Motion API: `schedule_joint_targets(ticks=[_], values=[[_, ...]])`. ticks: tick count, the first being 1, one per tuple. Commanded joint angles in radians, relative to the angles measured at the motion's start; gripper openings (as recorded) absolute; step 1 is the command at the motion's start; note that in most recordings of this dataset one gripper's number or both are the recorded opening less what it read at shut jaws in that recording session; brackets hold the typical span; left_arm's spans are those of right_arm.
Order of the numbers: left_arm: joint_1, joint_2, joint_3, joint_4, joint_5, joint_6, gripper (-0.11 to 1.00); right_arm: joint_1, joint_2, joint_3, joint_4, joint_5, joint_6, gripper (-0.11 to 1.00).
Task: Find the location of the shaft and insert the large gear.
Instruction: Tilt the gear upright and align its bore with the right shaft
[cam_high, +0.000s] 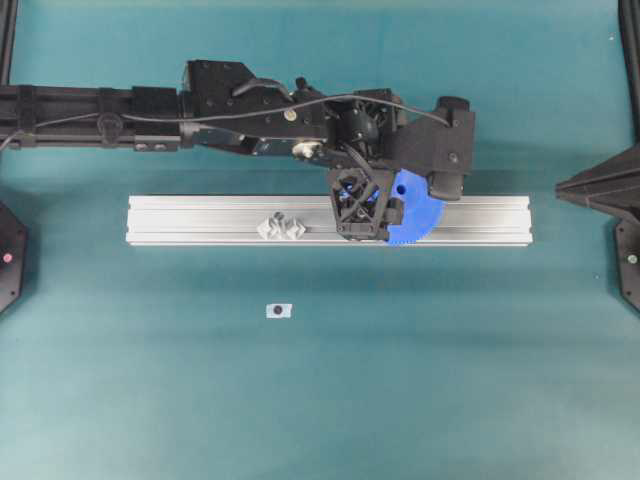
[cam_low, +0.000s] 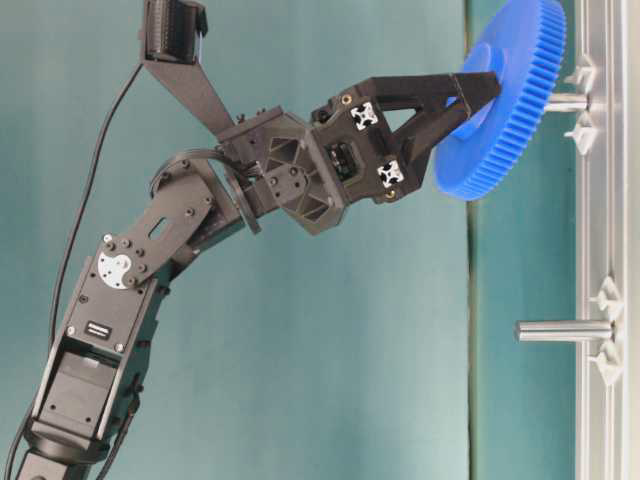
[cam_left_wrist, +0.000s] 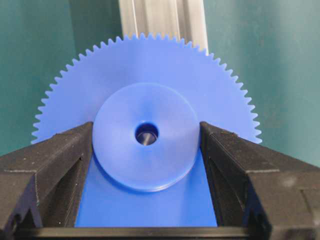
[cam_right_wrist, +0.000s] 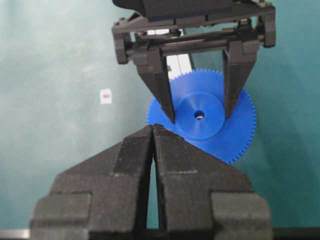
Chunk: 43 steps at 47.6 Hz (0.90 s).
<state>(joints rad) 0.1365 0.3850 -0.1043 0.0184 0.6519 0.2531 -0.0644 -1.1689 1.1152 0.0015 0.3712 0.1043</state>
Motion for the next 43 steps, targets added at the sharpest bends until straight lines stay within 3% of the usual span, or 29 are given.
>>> schedule_joint_targets(ticks=[1,43], values=[[0.014,-0.029,0.005,0.003,0.006,-0.012,0.72,-0.002,0.008,-0.014,0.002,-0.005,0.009,0.08],[0.015,-0.069,0.063,0.003,0.075,-0.028,0.72,0.0,0.008,-0.009,0.002,-0.005,0.011,0.08]])
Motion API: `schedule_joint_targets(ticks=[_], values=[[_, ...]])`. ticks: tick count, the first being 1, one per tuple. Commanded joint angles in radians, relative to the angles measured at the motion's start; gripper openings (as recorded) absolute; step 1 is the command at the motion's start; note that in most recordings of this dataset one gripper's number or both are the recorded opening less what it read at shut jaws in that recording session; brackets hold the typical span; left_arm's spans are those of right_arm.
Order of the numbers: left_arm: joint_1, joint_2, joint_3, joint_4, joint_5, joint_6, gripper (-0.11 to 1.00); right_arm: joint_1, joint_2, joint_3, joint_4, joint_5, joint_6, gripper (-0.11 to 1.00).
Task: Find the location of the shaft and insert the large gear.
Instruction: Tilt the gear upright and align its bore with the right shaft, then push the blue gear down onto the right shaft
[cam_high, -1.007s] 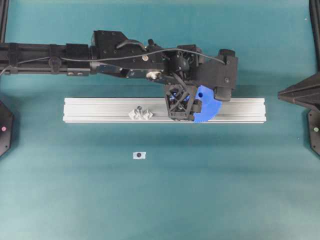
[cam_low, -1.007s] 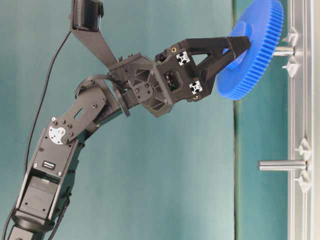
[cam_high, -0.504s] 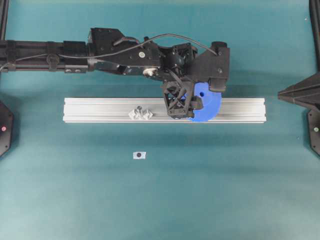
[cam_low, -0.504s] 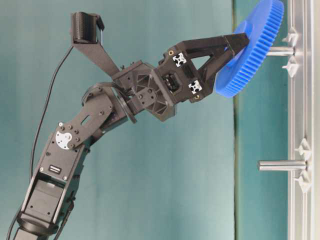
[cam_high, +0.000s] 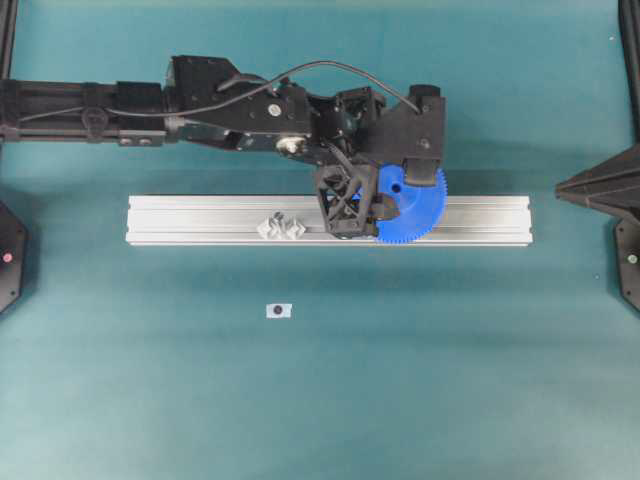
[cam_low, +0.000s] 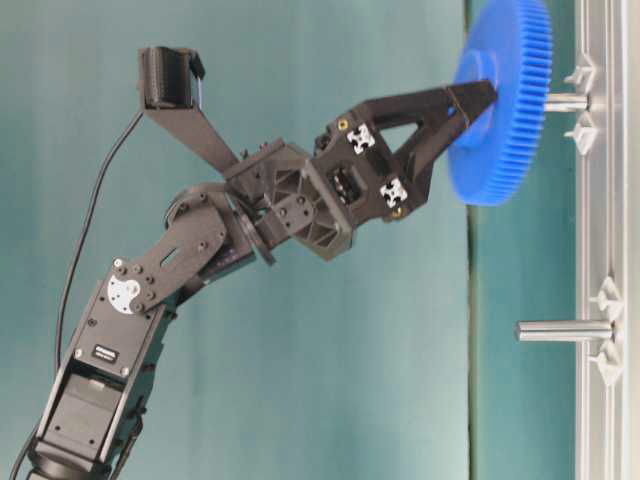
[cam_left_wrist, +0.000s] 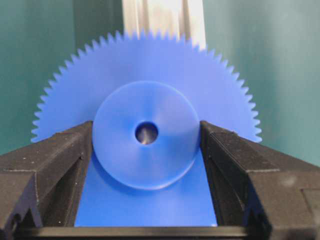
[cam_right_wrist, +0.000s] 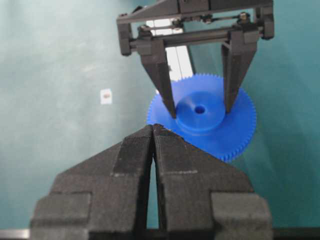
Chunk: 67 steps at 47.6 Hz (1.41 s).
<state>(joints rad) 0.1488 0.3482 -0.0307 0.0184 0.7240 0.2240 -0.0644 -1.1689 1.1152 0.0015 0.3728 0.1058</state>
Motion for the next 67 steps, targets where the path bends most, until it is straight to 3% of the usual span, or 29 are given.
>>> schedule_joint_targets(ticks=[1,21,47,67], values=[[0.003,-0.031,-0.011,0.003,0.003,0.002,0.72,-0.002,0.009,-0.009,0.002,-0.006,0.008,0.08],[0.003,0.005,-0.078,0.003,0.044,0.006,0.9,-0.002,0.008,-0.011,0.002,-0.006,0.009,0.08],[0.009,0.064,-0.216,0.003,0.167,0.031,0.91,-0.002,0.008,-0.011,0.003,-0.006,0.009,0.08],[0.006,0.077,-0.261,0.003,0.241,0.026,0.93,-0.002,-0.003,-0.009,0.003,-0.006,0.009,0.08]])
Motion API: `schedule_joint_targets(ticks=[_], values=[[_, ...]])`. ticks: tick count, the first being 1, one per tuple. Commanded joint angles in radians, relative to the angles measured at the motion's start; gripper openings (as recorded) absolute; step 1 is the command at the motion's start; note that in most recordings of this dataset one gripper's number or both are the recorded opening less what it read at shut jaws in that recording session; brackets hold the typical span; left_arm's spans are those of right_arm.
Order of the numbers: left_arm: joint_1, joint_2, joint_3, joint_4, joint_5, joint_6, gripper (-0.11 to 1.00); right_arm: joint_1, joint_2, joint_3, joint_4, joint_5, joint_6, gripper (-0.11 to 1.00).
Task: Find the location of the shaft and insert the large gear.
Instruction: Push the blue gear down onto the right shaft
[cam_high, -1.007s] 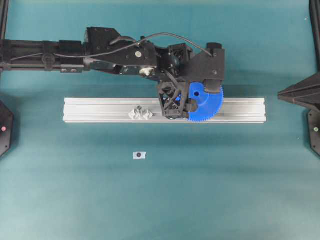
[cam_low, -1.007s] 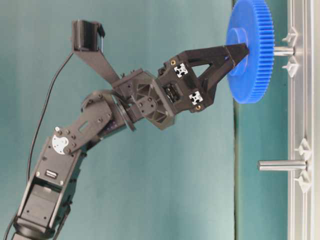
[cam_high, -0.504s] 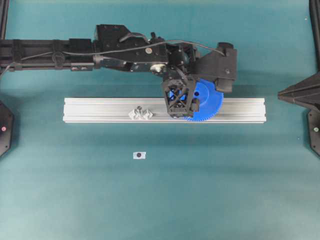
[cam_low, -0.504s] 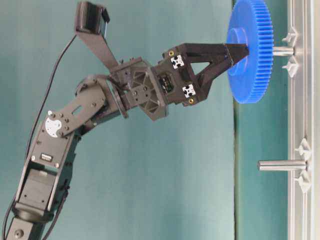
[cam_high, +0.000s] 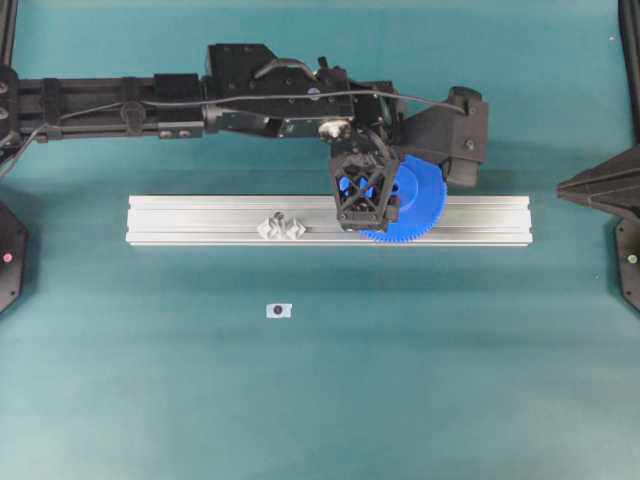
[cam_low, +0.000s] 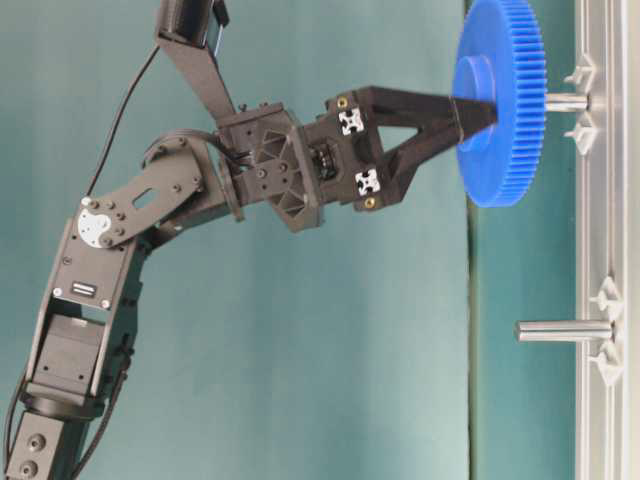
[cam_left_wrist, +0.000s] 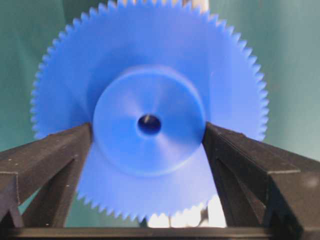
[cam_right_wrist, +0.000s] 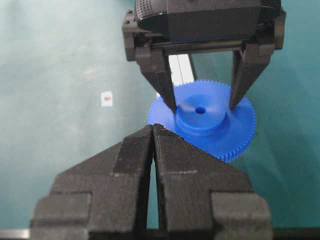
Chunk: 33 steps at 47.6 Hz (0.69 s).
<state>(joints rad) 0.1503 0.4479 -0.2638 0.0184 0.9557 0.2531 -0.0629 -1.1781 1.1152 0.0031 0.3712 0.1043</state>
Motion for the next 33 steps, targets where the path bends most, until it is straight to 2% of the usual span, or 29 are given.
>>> schedule_joint_targets(ticks=[1,11,33], values=[[0.005,-0.023,-0.029,0.003,0.012,-0.005,0.93,-0.003,0.005,-0.009,0.002,-0.003,0.011,0.08],[0.003,-0.012,-0.06,0.003,0.014,-0.006,0.93,-0.003,0.005,-0.006,0.006,-0.003,0.011,0.08],[0.0,-0.008,-0.063,0.003,0.025,-0.008,0.93,-0.003,0.002,-0.006,0.006,-0.003,0.011,0.08]])
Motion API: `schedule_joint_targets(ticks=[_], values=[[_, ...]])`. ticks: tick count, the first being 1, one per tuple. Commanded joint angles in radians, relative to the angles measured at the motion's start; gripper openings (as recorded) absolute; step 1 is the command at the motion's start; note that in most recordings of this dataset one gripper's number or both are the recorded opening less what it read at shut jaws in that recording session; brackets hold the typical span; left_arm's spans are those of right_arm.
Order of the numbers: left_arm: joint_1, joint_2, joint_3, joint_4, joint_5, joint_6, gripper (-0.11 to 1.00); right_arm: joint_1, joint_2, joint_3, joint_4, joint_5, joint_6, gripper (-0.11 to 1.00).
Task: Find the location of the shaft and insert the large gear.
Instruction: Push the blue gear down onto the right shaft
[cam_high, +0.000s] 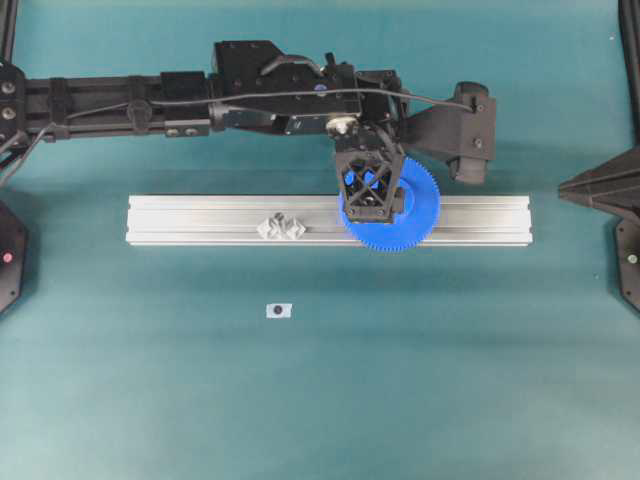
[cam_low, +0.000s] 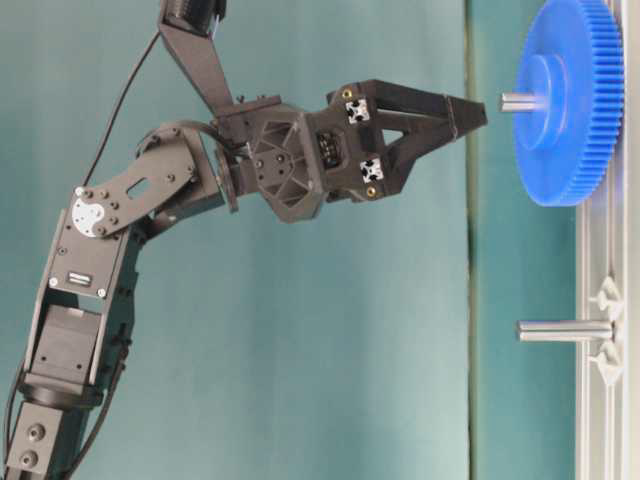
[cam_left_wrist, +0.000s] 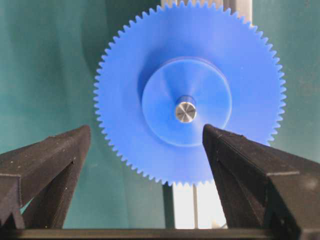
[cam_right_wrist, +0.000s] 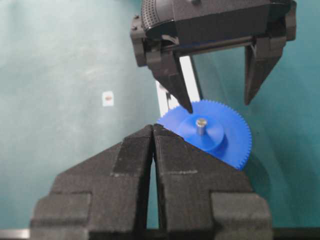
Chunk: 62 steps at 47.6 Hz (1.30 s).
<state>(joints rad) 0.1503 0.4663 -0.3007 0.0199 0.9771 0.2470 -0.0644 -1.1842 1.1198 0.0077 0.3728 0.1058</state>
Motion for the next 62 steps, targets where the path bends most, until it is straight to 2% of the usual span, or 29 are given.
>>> schedule_joint_targets(ticks=[1,24,41,62], values=[[0.0,-0.026,-0.026,0.002,0.005,-0.002,0.93,-0.002,0.009,-0.011,0.002,-0.005,0.009,0.08],[-0.012,-0.038,-0.031,0.002,0.005,-0.017,0.93,-0.002,0.008,-0.009,0.002,-0.006,0.008,0.08],[-0.049,-0.069,-0.029,0.002,0.025,-0.026,0.93,-0.002,-0.002,-0.006,0.002,-0.005,0.009,0.08],[-0.051,-0.176,0.052,0.002,0.002,-0.092,0.93,-0.002,-0.005,-0.006,0.002,-0.005,0.009,0.08]])
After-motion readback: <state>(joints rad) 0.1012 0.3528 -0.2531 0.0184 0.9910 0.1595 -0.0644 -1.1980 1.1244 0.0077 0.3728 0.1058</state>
